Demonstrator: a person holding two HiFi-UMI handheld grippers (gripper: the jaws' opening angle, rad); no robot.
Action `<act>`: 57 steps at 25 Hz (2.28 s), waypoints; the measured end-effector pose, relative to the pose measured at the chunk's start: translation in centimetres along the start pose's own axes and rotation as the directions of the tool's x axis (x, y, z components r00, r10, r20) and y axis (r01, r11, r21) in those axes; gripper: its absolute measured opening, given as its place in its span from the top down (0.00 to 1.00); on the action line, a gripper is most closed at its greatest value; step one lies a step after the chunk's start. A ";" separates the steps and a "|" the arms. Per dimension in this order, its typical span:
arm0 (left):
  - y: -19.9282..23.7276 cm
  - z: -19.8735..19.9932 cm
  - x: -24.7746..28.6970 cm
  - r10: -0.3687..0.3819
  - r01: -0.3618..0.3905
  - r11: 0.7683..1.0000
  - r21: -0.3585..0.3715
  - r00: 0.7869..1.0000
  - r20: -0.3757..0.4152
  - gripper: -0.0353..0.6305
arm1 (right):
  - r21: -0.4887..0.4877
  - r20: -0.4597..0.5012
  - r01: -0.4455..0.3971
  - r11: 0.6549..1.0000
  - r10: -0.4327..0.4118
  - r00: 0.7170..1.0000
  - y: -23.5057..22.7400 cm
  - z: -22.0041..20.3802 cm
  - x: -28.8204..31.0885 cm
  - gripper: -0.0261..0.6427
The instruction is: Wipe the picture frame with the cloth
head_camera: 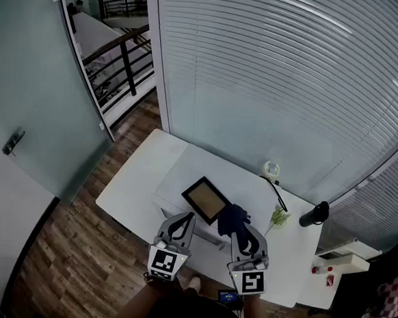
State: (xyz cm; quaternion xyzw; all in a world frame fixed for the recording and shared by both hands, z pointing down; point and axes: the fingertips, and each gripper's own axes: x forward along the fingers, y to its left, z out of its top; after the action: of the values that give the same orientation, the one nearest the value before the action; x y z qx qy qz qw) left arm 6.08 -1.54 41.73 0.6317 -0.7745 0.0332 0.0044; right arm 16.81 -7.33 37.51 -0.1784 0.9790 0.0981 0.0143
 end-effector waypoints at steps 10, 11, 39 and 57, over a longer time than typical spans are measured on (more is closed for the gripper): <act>5.0 -2.7 2.1 -0.129 0.138 0.987 0.077 0.986 -0.110 0.77 | -0.012 -0.118 -0.060 0.998 0.058 0.991 -0.5 -2.9 3.7 0.88; 5.6 -3.1 2.5 -0.160 0.175 0.979 0.104 0.978 -0.136 0.73 | -0.008 -0.140 -0.061 0.998 0.059 0.988 -0.5 -3.5 4.3 0.89; 3.5 -11.1 7.1 -0.657 0.904 0.377 0.202 0.415 -0.630 0.72 | -0.079 -0.642 0.128 0.989 -0.149 0.752 -2.0 -15.9 10.3 0.89; 3.5 -11.1 7.1 -0.660 0.905 0.383 0.188 0.410 -0.630 0.71 | -0.073 -0.677 0.104 0.992 -0.126 0.725 3.8 -14.5 7.4 0.89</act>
State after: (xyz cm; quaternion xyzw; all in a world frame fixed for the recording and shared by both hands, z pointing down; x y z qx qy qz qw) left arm 0.87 -7.12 53.03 0.8771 -0.2986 0.3746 0.0360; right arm 8.62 -9.30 51.99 -0.2622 0.9018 0.0393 -0.3414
